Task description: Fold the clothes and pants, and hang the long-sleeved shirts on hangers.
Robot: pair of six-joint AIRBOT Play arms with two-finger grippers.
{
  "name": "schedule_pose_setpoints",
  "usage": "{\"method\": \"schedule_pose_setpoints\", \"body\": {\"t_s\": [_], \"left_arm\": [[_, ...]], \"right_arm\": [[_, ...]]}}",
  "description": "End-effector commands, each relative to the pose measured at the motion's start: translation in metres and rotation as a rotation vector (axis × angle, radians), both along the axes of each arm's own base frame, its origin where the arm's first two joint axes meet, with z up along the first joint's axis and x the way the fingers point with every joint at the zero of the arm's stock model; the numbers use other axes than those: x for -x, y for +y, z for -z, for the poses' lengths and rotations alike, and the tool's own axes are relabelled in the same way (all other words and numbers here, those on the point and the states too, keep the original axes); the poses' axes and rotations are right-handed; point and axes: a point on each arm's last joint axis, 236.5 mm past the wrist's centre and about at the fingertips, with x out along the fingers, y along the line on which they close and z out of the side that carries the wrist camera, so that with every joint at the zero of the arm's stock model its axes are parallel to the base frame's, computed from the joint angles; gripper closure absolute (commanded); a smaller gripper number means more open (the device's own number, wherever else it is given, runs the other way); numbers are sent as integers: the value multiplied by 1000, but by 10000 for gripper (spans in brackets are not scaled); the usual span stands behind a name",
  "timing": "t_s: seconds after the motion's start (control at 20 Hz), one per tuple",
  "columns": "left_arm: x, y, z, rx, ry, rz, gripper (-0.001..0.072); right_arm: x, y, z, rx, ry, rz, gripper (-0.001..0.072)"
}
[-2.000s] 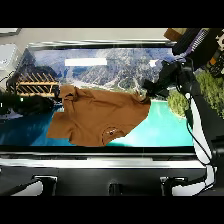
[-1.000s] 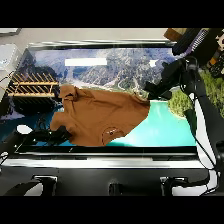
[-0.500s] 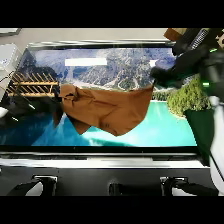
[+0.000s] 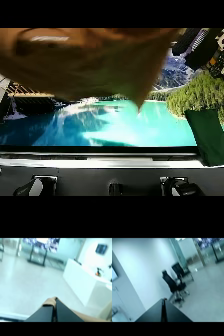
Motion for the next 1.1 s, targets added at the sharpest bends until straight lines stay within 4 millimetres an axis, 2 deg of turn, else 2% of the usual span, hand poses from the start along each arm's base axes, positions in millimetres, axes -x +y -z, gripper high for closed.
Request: {"method": "schedule_pose_setpoints", "body": {"t_s": [0.0, 0.05, 0.1, 0.2, 0.3, 0.4, 0.5, 0.6, 0.65, 0.75, 0.85, 0.9, 1.0, 1.05], "left_arm": [[32, 2, -30, 18, -77, -68, 694], [22, 5, -21, 33, -38, -56, 693], [8, 9, -6, 57, 24, -37, 694], [-33, 19, 50, 91, 232, 25, 693], [-76, 20, 119, 147, 460, 128, 694], [-126, 9, 209, 188, 687, 242, 694], [-169, -5, 310, 195, 900, 281, 693], [-200, -19, 405, 199, 1066, 277, 694], [-212, -29, 442, 214, 1122, 284, 693], [-227, -53, 505, 229, 1225, 309, 694], [-229, -80, 551, 235, 1308, 346, 693], [-228, -92, 566, 238, 1337, 363, 693], [-226, -111, 585, 234, 1372, 388, 693], [-226, -115, 589, 228, 1374, 392, 693]], "right_arm": [[77, -22, -53, -86, -241, 30, 680], [59, -21, -42, -87, -182, 35, 680], [32, -20, -25, -85, -96, 44, 680], [-36, -12, 23, -61, 115, 48, 680], [-120, 0, 100, -11, 390, 51, 679], [-201, 13, 199, 33, 678, 42, 679], [-267, 27, 294, 47, 885, 22, 679], [-320, 41, 380, 25, 1020, -5, 679], [-343, 50, 423, -7, 1073, -28, 679], [-372, 70, 496, -98, 1165, -81, 679], [-385, 88, 551, -201, 1244, -129, 679], [-386, 94, 573, -237, 1284, -146, 678], [-383, 99, 599, -259, 1342, -159, 646], [-380, 100, 603, -254, 1362, -165, 532]]}}
